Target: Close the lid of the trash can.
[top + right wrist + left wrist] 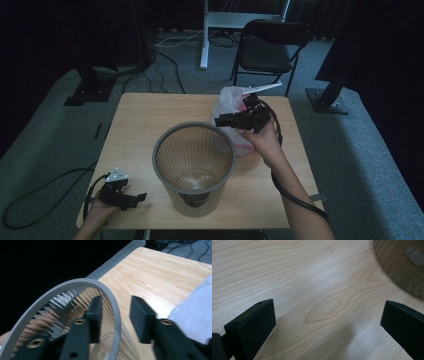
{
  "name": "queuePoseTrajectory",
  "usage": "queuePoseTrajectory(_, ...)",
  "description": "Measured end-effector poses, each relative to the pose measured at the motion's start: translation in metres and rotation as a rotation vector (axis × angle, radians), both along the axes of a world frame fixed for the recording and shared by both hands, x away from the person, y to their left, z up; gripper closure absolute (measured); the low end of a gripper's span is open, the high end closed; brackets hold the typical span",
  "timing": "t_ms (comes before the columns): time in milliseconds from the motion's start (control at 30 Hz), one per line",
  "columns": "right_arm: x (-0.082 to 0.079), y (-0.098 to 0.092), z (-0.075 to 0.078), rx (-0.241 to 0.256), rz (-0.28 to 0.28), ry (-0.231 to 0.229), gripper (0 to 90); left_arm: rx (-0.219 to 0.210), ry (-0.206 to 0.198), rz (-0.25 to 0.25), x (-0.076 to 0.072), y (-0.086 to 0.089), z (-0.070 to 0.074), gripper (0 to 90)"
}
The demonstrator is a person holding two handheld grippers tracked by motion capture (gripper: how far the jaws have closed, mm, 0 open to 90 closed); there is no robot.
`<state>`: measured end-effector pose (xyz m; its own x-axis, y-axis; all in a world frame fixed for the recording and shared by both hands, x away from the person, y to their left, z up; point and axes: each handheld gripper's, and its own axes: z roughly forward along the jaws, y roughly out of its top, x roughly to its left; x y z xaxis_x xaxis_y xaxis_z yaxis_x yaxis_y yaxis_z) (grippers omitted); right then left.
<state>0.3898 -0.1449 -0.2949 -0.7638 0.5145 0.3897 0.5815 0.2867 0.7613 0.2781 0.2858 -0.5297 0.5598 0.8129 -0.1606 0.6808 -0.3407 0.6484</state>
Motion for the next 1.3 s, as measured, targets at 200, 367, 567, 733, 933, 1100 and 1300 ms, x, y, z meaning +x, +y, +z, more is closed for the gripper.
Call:
queuePoseTrajectory(200, 0.000, 0.007, -0.005, -0.009, -0.006, 0.000, 33.6, 0.000, 0.001, -0.002, 0.000, 0.000, 0.000, 0.0)
queuePoseTrajectory(367, -0.004, 0.012, -0.009, 0.001, 0.056, -0.039, 11.2, -0.001, 0.004, -0.001, 0.000, 0.000, 0.000, 0.0)
queuePoseTrajectory(567, -0.007, 0.013, -0.011, -0.004, 0.017, -0.071, 11.2, 0.001, 0.004, -0.002, 0.000, 0.000, -0.001, 0.0)
queuePoseTrajectory(733, -0.011, 0.005, -0.011, 0.015, -0.033, -0.104, 11.2, 0.001, 0.006, -0.001, 0.000, 0.000, -0.001, 0.0)
queuePoseTrajectory(933, -0.016, -0.002, -0.012, 0.004, -0.073, -0.144, 11.2, 0.000, 0.007, 0.000, 0.000, 0.000, -0.001, 0.0)
queuePoseTrajectory(1100, -0.020, -0.009, -0.015, 0.003, -0.113, -0.160, 11.2, -0.003, 0.008, 0.003, 0.000, 0.000, -0.001, 0.0)
queuePoseTrajectory(1300, -0.022, -0.022, -0.019, 0.013, -0.158, -0.164, 11.2, 0.000, 0.008, 0.001, 0.000, 0.000, -0.001, 0.0)
